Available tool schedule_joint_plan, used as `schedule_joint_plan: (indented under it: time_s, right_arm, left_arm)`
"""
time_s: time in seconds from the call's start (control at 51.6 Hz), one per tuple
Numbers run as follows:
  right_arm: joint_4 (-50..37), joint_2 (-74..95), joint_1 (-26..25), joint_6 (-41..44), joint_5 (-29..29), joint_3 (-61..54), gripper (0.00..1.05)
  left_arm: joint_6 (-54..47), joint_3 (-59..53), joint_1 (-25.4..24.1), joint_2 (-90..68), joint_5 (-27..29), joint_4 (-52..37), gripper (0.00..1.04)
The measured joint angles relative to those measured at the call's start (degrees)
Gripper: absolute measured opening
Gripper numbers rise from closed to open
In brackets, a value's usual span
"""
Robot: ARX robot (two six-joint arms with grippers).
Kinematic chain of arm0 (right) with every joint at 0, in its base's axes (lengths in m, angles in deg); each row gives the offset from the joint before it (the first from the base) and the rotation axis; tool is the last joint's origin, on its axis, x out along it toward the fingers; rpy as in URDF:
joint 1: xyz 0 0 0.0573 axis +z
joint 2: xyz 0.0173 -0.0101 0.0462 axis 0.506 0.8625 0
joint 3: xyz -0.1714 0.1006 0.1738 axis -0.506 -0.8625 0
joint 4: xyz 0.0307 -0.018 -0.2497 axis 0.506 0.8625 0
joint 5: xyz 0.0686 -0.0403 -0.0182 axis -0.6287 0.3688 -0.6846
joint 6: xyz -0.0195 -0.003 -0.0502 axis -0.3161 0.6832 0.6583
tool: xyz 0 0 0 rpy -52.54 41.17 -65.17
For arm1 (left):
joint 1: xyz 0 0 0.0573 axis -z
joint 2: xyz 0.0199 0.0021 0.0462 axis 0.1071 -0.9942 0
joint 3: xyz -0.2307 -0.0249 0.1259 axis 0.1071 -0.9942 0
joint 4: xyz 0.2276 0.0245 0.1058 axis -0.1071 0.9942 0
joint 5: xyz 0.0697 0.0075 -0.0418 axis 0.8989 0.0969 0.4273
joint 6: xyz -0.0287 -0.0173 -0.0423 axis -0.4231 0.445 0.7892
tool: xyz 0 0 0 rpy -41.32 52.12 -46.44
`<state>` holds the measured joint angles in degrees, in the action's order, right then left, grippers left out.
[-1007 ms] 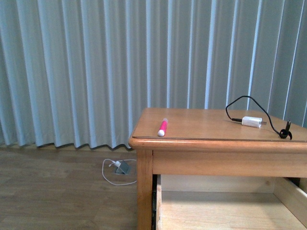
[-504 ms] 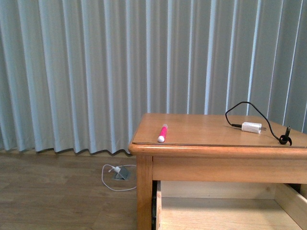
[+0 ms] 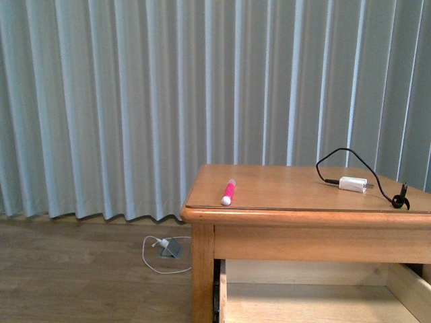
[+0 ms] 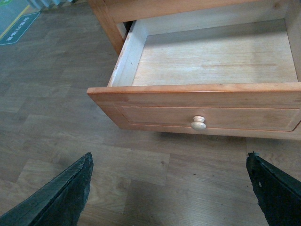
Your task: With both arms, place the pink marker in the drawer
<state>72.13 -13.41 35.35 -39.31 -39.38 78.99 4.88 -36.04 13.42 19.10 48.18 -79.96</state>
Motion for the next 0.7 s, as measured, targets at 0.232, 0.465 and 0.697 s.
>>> schedule_joint_plan:
  time_s: [0.232, 0.465, 0.697]
  right_arm:
    - [0.0, 0.0, 0.0, 0.0, 0.1, 0.0, 0.96]
    - [0.0, 0.0, 0.0, 0.0, 0.1, 0.0, 0.96]
    - [0.0, 0.0, 0.0, 0.0, 0.1, 0.0, 0.96]
  left_arm:
    - [-3.7, 14.3, -1.6, -20.0, -11.0, -7.8, 0.99]
    - [-6.7, 33.1, -4.1, -44.7, -21.3, -9.7, 0.99]
    - [-6.7, 48.5, 3.7, -64.8, -20.5, -12.3, 0.99]
